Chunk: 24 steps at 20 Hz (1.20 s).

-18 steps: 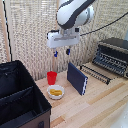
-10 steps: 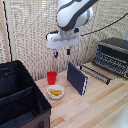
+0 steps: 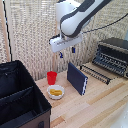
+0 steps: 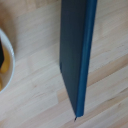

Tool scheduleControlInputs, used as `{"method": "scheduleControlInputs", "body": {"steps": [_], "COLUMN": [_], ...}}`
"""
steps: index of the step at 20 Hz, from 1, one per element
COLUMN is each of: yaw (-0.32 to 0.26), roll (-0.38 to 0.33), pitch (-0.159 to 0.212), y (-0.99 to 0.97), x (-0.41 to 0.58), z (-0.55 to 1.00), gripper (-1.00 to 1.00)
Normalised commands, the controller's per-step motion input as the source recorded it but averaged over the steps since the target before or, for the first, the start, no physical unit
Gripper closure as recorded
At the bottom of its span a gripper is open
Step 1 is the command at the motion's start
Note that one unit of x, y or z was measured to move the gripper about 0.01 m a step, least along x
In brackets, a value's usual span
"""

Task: Gently stretch your hand towards the oven tray's handle, obtaining a firm grip, and draw it cautiously out of the oven. Transition your grip to the hot dog bowl, gingerly seizing the edge, and elevate it from the surface. Hover the bowl over the tray, delicately lower it, and temper your grip, establishing the bowl's equilibrium.

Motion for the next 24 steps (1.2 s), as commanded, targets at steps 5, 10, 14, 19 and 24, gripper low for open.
{"method": "scheduleControlInputs", "body": {"steps": [5, 10, 14, 19, 24], "yaw": [0.144, 0.154, 0.153, 0.158, 0.153], "roll": [-0.27, -0.255, -0.256, -0.265, -0.278], "pitch": [-0.078, -0.047, -0.035, -0.026, -0.006], "y": [-0.31, -0.31, -0.32, -0.3, -0.3], "x": [-0.011, -0.021, -0.011, -0.002, 0.0], "z": [0.0, 0.0, 0.0, 0.0, 0.0], "gripper": [-1.0, -1.0, -1.0, -1.0, -1.0]}}
